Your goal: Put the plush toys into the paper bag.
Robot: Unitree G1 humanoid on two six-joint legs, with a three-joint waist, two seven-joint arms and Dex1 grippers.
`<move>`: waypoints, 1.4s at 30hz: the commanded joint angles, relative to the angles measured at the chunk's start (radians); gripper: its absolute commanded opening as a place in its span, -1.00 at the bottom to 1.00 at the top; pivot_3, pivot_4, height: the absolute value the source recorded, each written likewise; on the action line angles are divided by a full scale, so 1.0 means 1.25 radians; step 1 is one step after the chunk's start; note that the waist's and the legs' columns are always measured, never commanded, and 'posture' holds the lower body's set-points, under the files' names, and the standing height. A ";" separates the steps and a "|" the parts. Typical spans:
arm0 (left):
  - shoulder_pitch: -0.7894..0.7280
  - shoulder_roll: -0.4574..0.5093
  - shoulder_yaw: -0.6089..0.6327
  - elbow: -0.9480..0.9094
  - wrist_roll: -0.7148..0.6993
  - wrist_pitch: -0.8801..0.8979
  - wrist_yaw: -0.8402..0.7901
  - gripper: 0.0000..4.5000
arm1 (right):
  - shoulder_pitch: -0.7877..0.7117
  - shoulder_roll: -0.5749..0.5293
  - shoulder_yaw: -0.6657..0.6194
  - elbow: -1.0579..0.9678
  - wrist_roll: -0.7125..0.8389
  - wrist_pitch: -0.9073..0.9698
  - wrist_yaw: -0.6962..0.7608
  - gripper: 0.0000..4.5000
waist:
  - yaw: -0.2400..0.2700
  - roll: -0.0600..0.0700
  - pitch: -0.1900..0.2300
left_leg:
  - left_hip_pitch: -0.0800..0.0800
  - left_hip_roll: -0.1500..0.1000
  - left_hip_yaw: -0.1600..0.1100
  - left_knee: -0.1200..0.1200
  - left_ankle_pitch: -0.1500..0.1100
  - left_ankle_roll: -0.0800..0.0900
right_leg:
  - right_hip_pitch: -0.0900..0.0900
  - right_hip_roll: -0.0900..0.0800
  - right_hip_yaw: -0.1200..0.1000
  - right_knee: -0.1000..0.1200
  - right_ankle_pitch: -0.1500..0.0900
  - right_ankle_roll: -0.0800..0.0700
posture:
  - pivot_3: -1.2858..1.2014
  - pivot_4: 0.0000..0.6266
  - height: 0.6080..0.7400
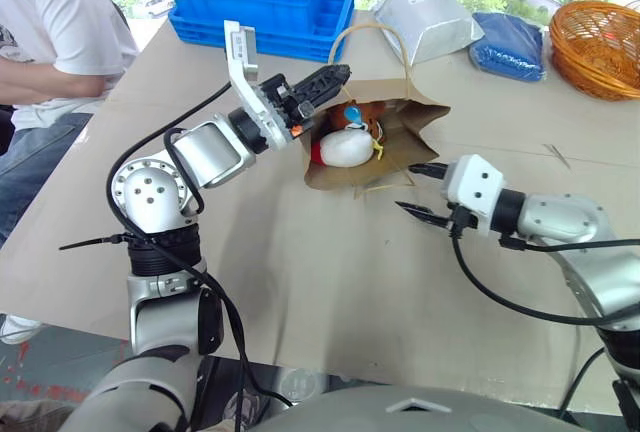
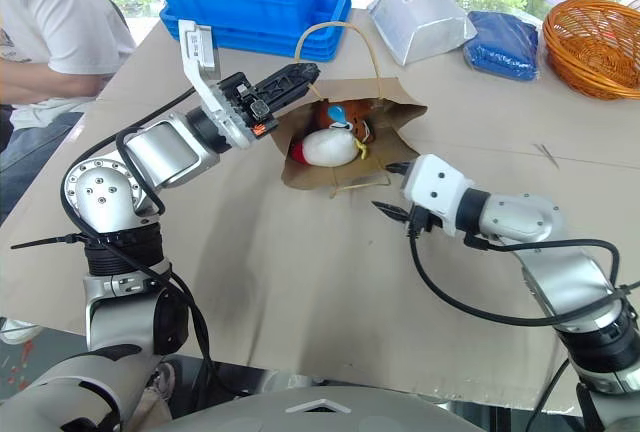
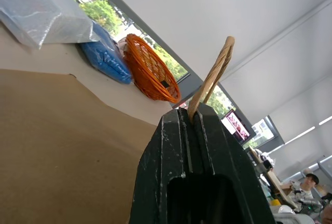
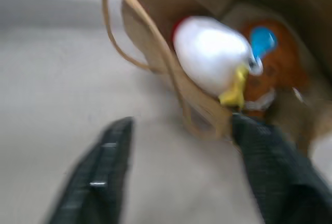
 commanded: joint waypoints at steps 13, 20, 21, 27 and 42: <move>-0.110 0.128 0.020 0.081 0.033 0.050 -0.199 -1.00 | -0.263 0.078 -0.284 -0.048 0.464 0.221 -0.024 -0.99 | -0.003 0.001 0.002 | 0.000 0.000 -0.001 0.000 0.000 -0.001 | 0.000 0.001 0.000 0.001 0.000 0.000 | 0.03 -0.52 1.00; -0.186 0.153 0.003 0.164 0.157 0.046 -0.319 -1.00 | -0.360 0.032 -0.341 -0.043 0.628 0.319 -0.090 -0.99 | 0.000 0.001 0.001 | -0.002 -0.001 -0.003 -0.001 -0.001 0.001 | 0.000 0.000 -0.001 0.000 0.000 0.000 | 0.03 -0.52 1.00; -0.189 0.151 0.005 0.167 0.164 0.052 -0.329 -1.00 | -0.357 0.023 -0.348 -0.048 0.646 0.328 -0.099 -0.99 | -0.001 0.001 0.001 | -0.003 -0.001 -0.002 -0.001 -0.001 0.001 | -0.001 -0.001 -0.001 -0.001 0.000 0.000 | 0.03 -0.52 1.00; -0.149 0.126 -0.011 0.117 0.200 0.074 -0.363 -1.00 | -0.271 -0.018 -0.370 -0.107 0.731 0.364 -0.166 -0.99 | 0.000 0.001 0.001 | -0.003 -0.001 -0.002 -0.001 -0.001 0.002 | -0.001 -0.002 -0.002 0.000 0.000 0.000 | 0.03 -0.52 1.00; -0.103 0.065 -0.083 0.075 0.368 0.056 -0.402 -1.00 | -0.125 -0.041 -0.326 -0.087 0.695 0.293 -0.232 -0.99 | -0.002 0.001 0.002 | -0.002 0.000 0.001 -0.001 -0.001 0.002 | -0.002 -0.001 0.001 0.000 0.000 0.000 | 0.03 -0.52 1.00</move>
